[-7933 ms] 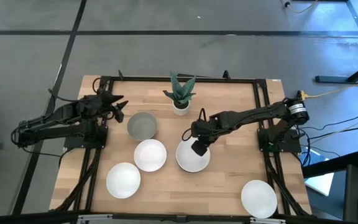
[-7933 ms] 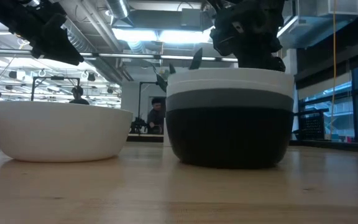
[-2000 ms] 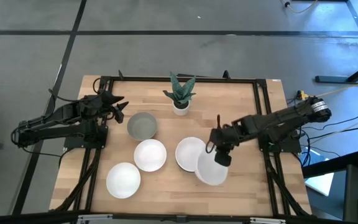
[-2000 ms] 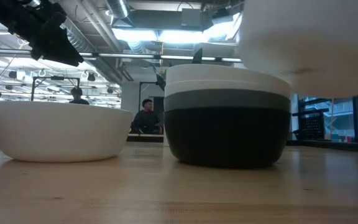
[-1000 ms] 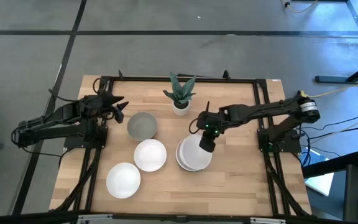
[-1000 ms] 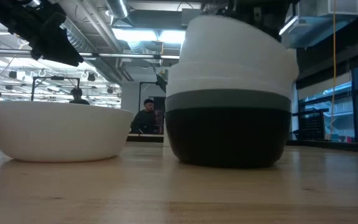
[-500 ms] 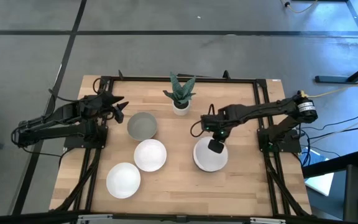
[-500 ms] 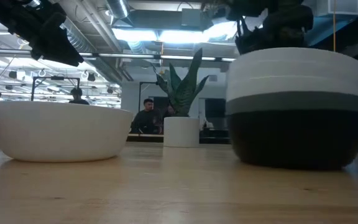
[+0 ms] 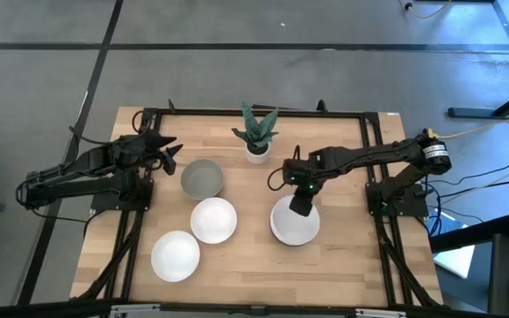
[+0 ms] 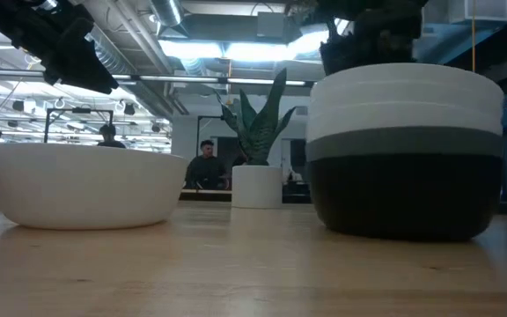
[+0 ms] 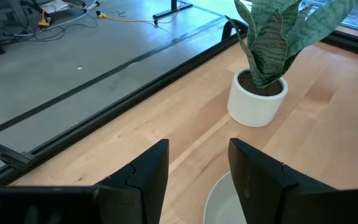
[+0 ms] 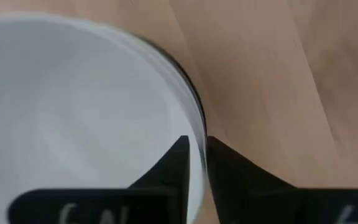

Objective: Nest bowls inside each other
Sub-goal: Stack the white bowl on the other white bowl

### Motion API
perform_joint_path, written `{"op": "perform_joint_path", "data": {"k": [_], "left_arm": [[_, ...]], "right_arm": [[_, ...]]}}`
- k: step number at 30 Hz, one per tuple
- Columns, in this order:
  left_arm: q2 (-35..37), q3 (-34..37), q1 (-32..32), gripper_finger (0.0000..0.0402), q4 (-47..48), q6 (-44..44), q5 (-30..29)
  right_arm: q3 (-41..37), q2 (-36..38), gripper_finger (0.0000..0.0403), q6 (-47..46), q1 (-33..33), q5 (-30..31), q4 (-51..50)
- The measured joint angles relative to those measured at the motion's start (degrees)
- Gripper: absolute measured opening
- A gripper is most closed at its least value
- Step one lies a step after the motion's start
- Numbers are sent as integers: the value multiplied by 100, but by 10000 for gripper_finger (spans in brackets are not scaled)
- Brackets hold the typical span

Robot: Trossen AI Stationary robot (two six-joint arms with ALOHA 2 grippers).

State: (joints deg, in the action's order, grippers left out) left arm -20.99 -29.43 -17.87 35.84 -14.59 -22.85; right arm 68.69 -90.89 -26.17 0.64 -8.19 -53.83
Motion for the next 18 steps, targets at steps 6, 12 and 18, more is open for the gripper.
{"op": "perform_joint_path", "data": {"k": [6, 12, 18], "left_arm": [[2, 0, 0, 161, 0, 0, 0], [0, 0, -1, 161, 0, 0, 0], [2, 0, -2, 161, 0, 0, -2]], "right_arm": [[0, 0, 78, 126, 0, 2, 553], [0, 3, 80, 293, 0, -46, 1465], [0, 123, 81, 720, 0, 380, 2566]]}}
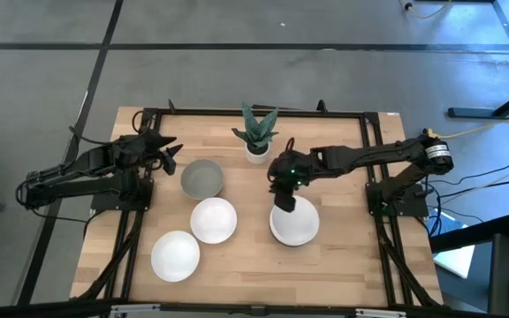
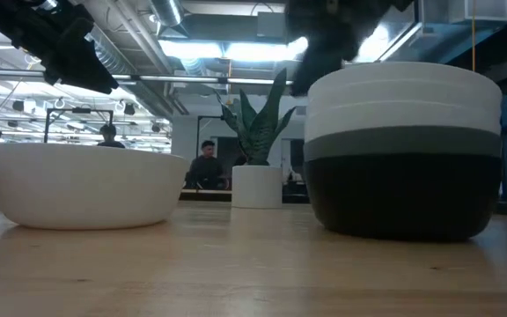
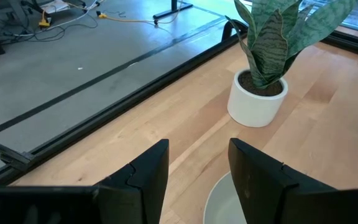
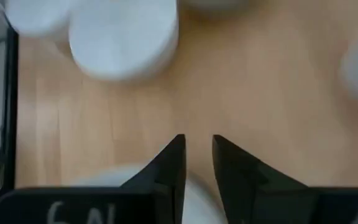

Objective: Nest bowls inside each other
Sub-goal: Stack the white bowl on the other white bowl

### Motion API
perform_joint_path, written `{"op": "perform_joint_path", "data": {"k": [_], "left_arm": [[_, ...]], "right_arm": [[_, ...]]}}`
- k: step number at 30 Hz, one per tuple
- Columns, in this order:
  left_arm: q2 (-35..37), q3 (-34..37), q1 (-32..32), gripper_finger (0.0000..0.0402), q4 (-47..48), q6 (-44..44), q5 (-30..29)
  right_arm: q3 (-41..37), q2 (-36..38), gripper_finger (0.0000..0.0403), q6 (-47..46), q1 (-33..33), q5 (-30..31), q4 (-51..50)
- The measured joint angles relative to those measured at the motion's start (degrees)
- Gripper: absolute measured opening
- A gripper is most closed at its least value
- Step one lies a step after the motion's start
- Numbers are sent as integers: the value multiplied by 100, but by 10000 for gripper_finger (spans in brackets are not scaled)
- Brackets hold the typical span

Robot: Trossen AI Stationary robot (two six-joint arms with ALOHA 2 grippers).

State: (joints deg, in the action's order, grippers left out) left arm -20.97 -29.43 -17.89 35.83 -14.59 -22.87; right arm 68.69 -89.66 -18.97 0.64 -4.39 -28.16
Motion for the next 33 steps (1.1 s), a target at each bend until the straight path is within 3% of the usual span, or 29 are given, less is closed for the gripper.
{"op": "perform_joint_path", "data": {"k": [7, 16, 23, 33], "left_arm": [[-1, 2, 1, 161, -2, 0, 2], [-2, 2, 5, 161, 9, -40, 2], [-1, 2, 4, 161, 24, -179, 0], [-2, 2, 1, 161, 10, -113, -198]], "right_arm": [[0, 265, 81, 638, -15, 623, 1445], [-264, 609, 81, 1007, -96, 878, 1692], [-1267, 1488, 81, 1009, -222, 1045, 2315], [-3581, 3477, 81, 766, -350, 1046, 4063]]}}
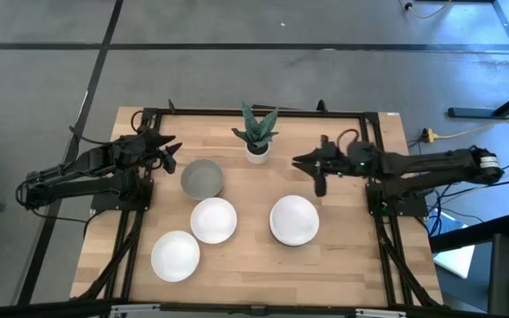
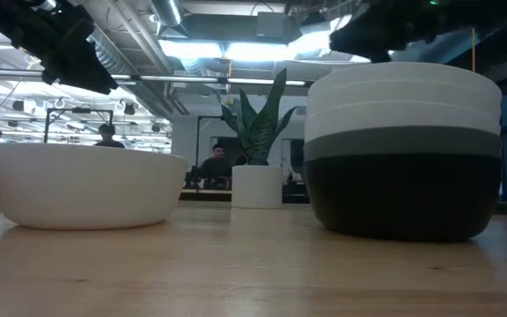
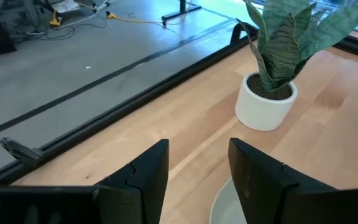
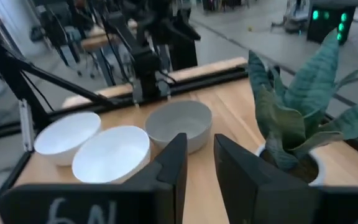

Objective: Nest bowls inside each other
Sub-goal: Stack the white bowl on the other white bowl

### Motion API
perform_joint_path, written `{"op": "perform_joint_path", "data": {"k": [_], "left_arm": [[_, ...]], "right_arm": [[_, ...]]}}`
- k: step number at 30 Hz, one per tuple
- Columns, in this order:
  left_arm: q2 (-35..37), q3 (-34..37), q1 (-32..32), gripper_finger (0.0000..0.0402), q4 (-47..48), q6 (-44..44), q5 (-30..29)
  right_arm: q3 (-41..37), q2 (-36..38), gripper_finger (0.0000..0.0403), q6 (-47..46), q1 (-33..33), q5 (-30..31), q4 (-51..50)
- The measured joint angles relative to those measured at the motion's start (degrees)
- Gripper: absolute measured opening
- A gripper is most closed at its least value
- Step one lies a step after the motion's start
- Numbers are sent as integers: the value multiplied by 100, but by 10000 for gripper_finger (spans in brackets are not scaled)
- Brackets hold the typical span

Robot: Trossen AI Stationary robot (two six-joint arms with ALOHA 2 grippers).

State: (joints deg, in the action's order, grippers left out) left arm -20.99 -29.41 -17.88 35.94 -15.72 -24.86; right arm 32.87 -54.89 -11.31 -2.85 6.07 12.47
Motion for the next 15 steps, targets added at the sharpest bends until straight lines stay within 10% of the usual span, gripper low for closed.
{"op": "perform_joint_path", "data": {"k": [7, 15], "left_arm": [[-241, -2, 3, 161, -670, 973, 1421], [-1633, -2, 3, 161, -894, 525, 1594]], "right_arm": [[-650, 837, 81, -57, 0, 174, 42], [-668, 1008, 81, -37, 0, 253, 64]]}}
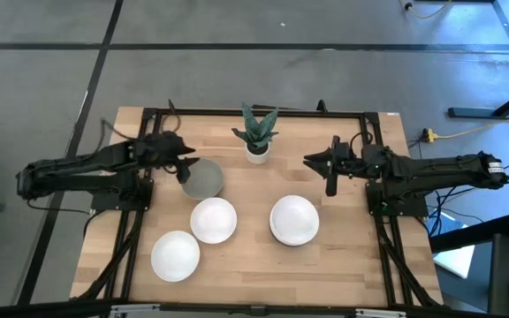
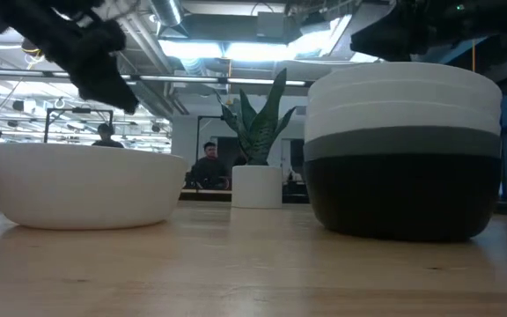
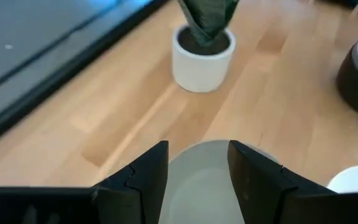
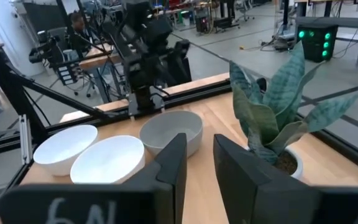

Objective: Nest bowls inside each other
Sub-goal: Stack the white bowl on the other white bowl

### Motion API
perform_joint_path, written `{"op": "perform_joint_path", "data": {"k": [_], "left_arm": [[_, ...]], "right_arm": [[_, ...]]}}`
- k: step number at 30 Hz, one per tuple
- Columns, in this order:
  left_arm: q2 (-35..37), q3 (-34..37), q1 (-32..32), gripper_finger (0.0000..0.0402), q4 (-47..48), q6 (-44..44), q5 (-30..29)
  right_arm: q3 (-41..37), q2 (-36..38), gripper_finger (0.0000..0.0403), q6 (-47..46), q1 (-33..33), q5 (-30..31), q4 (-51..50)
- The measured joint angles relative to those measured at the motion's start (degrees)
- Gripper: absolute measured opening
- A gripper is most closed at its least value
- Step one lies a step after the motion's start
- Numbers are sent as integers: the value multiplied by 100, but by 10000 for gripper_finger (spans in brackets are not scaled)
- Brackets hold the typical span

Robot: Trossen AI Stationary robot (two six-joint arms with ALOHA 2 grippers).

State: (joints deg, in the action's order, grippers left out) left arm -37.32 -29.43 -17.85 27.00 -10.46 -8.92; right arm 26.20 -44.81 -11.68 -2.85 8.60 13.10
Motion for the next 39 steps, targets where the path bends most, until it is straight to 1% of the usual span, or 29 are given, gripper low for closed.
{"op": "perform_joint_path", "data": {"k": [4, 8, 11, 14, 17, 23, 26, 30, 36, 39], "left_arm": [[-533, -113, 0, 161, -351, -41, 381], [-871, -431, 122, 161, -433, -118, 1074], [-1088, -695, 360, 161, -406, -115, 1541], [-1382, -897, 754, 161, -320, -111, 1707], [-1704, -1024, 1166, 161, -316, -34, 1589], [-2455, -1133, 1877, 161, -464, 429, 1033], [-2804, -1201, 2138, 160, -614, 501, 772], [-3195, -1217, 2360, 160, -924, 545, 688], [-3737, -1217, 2530, 160, -930, 812, 615], [-3973, -1217, 2535, 160, -913, 901, 380]], "right_arm": [[0, -41, 81, 6, 0, -2, -29], [0, -40, 81, 21, 0, -1, -138], [0, -40, 81, 56, 0, 37, -175], [-1, -42, 81, 180, 0, 41, -235], [0, -42, 81, 188, -2, 42, -228], [0, -42, 81, 318, -4, 52, -247], [0, -42, 81, 315, -4, 83, -247], [0, -42, 81, 304, -4, 83, -249], [0, -42, 81, 152, -4, 83, -251], [0, -42, 81, 132, -4, 85, -254]]}}
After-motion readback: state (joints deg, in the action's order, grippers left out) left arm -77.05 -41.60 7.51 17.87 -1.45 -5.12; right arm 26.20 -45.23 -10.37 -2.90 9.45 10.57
